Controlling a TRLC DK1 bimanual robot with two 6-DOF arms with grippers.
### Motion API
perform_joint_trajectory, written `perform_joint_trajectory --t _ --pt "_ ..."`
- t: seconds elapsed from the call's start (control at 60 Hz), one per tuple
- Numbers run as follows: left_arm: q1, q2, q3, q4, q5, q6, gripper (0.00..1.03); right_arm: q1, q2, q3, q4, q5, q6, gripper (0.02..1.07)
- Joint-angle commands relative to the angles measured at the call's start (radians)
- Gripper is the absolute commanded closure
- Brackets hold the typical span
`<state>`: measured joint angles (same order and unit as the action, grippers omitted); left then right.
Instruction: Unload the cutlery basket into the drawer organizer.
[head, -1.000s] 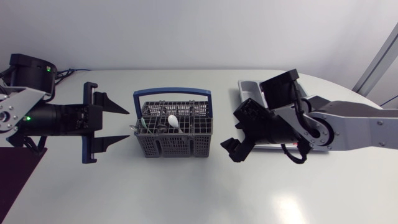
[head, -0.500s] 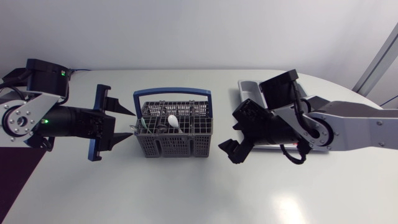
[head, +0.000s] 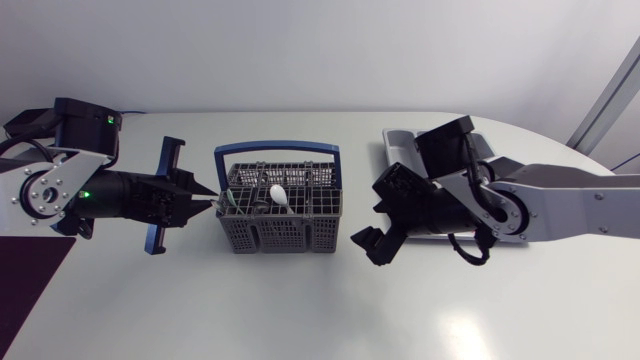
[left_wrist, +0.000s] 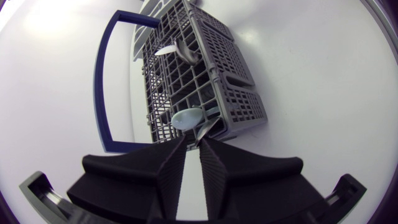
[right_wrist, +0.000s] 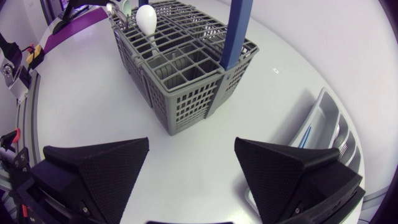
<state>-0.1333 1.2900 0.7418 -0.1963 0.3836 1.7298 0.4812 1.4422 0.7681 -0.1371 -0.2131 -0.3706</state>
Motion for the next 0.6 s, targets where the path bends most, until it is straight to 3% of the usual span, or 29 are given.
perform_joint_trajectory --t 0.0,0.15,0.583 --pt "-0.009 0.015 -0.013 0.001 -0.002 0.045 0.93 -0.006 0.021 -0.030 0.005 -0.005 -0.013 0.08" --pt "-0.012 0.014 -0.012 -0.014 0.003 0.040 1.00 -0.012 0.023 -0.035 0.008 -0.005 -0.011 0.08" --pt "0.023 -0.049 -0.009 -0.023 0.072 -0.004 1.00 -0.015 0.021 -0.056 0.028 -0.005 -0.010 0.08"
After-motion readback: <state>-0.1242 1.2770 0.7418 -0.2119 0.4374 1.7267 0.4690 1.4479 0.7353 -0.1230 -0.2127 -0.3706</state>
